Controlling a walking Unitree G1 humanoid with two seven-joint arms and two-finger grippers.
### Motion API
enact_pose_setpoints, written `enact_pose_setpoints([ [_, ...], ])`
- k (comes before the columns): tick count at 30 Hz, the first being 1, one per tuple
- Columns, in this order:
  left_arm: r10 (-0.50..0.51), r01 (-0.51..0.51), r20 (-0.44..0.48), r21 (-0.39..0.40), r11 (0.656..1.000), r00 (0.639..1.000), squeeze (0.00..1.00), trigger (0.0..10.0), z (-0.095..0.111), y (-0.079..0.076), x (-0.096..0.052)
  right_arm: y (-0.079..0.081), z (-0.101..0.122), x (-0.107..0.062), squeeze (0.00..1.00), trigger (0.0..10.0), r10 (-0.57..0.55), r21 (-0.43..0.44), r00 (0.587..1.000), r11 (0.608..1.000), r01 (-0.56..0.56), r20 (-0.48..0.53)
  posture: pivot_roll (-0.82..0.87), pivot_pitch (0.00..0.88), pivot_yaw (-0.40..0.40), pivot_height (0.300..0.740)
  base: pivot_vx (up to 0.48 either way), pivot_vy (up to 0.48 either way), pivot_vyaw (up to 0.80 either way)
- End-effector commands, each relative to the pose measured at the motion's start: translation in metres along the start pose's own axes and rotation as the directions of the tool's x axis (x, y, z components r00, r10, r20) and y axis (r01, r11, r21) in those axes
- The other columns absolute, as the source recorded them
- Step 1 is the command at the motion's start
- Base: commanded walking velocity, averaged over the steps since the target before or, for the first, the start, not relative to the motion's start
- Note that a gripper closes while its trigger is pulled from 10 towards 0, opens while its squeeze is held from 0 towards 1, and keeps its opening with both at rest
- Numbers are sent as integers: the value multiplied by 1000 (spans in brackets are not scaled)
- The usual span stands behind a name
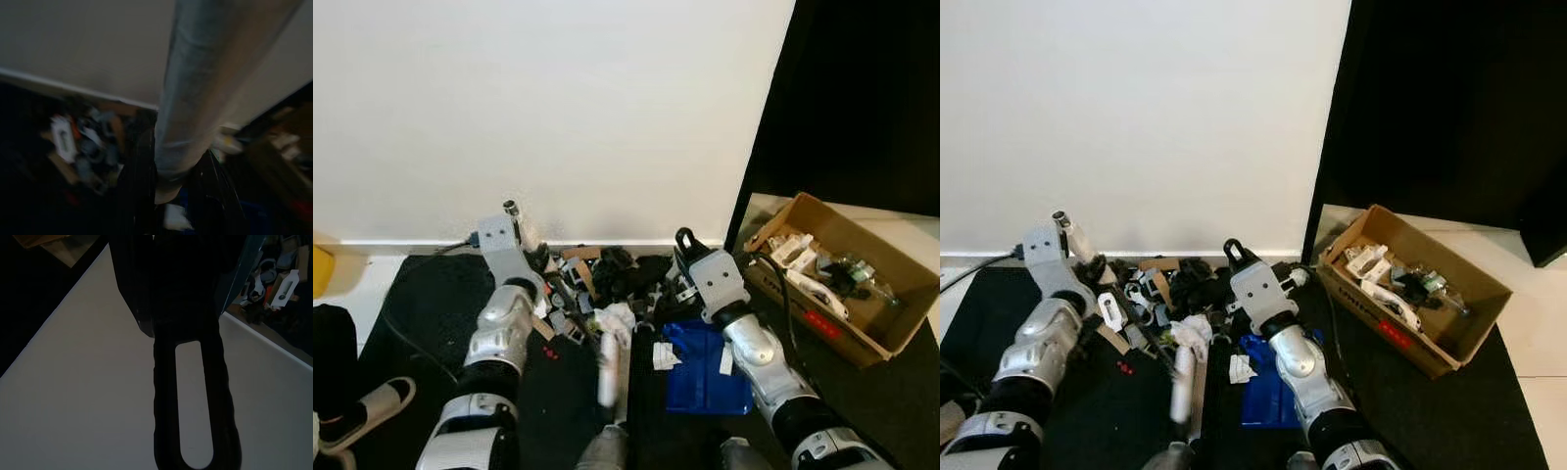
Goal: Sweep floor
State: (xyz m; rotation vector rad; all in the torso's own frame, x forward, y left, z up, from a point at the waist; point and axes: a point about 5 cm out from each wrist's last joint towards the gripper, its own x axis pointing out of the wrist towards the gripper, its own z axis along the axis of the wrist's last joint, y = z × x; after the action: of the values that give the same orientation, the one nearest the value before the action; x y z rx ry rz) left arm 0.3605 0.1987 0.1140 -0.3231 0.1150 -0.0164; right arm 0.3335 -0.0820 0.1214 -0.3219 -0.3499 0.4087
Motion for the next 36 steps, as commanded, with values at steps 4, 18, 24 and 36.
enact_pose_setpoints([
  [4,-67,63,-43,-93,994,997,0,10000,-16,-12,0,12,1,-1,0,10000,28,33,1000,999,-28,2,81,340,122,740,0,0,0],
  [18,-379,375,33,-243,894,925,0,10000,-6,-70,4,9,1,0,0,10000,28,29,1000,999,-28,-4,86,313,120,740,0,0,0],
  [24,-430,442,108,-134,887,896,0,10000,26,-63,-10,7,0,-1,0,10000,21,27,1000,999,-20,-4,101,297,121,740,0,0,0],
  [36,-462,428,128,225,875,878,0,10000,85,-39,-60,-12,2,-1,0,10000,-52,20,999,998,52,9,124,264,125,740,0,0,0],
])
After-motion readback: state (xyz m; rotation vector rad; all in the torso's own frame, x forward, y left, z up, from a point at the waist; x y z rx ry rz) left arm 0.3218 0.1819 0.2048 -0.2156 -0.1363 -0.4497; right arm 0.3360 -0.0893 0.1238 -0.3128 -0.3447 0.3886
